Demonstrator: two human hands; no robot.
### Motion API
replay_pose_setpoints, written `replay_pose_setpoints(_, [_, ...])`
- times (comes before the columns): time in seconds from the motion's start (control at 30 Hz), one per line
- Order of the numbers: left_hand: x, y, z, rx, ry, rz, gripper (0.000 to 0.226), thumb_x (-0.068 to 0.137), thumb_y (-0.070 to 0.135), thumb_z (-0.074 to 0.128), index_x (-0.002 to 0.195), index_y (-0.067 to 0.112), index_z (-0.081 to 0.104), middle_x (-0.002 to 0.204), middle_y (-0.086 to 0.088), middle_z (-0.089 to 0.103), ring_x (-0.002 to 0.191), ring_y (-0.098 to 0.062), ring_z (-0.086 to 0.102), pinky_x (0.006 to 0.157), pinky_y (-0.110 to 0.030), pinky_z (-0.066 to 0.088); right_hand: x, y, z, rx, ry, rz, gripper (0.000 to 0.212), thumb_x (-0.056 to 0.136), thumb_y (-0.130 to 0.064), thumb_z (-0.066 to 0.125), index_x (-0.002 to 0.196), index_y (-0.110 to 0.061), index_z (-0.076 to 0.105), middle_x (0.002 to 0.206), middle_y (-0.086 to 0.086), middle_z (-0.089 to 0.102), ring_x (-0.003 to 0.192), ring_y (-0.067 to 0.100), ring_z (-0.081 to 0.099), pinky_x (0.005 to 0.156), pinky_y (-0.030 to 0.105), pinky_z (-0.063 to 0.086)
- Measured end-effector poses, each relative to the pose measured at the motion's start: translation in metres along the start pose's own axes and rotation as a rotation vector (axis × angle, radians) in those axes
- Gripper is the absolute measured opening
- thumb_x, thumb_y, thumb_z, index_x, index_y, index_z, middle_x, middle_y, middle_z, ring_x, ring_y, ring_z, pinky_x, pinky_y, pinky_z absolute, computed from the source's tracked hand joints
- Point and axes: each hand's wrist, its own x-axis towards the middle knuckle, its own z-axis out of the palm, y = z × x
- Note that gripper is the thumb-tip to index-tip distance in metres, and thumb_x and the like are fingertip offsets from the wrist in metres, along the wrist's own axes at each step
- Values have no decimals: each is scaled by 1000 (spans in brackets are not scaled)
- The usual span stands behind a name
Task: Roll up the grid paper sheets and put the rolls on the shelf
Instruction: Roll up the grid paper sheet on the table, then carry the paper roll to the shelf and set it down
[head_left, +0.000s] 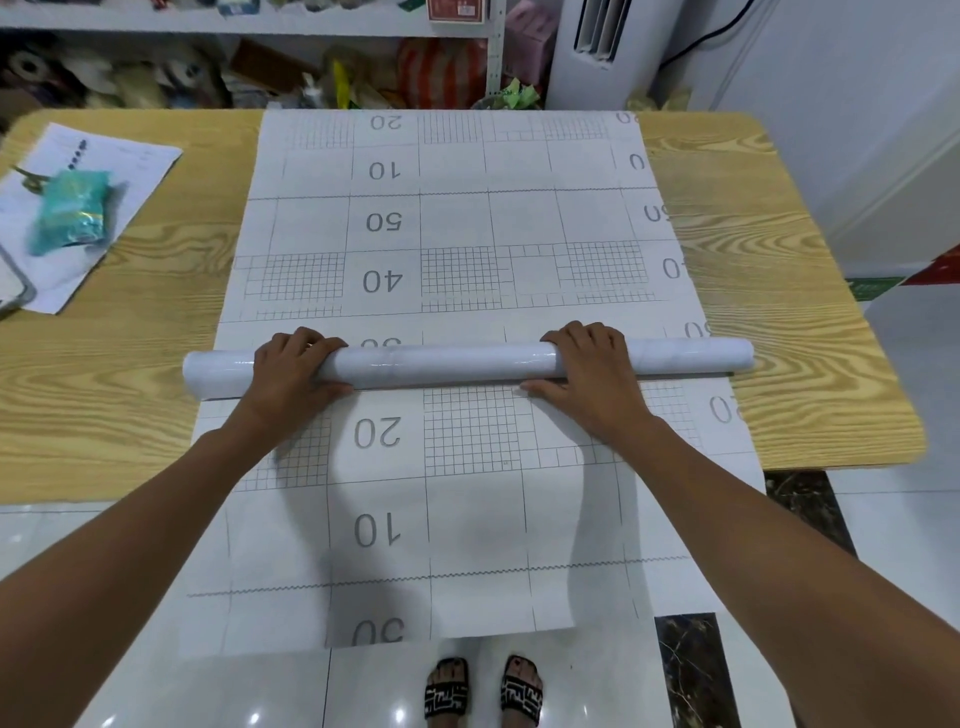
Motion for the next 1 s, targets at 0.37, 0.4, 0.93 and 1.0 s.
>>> replay_pose_setpoints(0.37, [13,-3,-24,154,-8,210,43,64,25,81,97,5,62,88,-14,59,82,-36,56,85,-51,35,11,0,0,-112,118,-49,67,75,-70,35,97,-12,62,88,4,60,80,26,53,77,37,38])
replay_pose_setpoints(0.4, [14,-2,-29,153,-3,207,43,62,23,82,96,5,62,87,-14,59,80,-36,56,82,-50,37,13,-1,-1,-138,148,-61,65,76,-69,37,95,-12,62,85,5,60,77,26,54,75,38,40])
replay_pose_setpoints(0.93, [23,30,-151,73,30,208,42,66,22,79,100,11,58,89,-9,64,79,-34,59,67,-41,40,42,-3,-116,-216,384,-178,57,77,-67,45,88,-13,63,68,3,60,61,23,55,59,32,42])
replay_pose_setpoints(1.0, [21,38,-177,63,-1,203,42,68,26,78,101,11,57,90,-7,63,82,-32,58,68,-40,39,44,-6,-141,-188,388,-209,58,76,-68,44,84,-14,64,67,3,61,59,23,56,57,33,42])
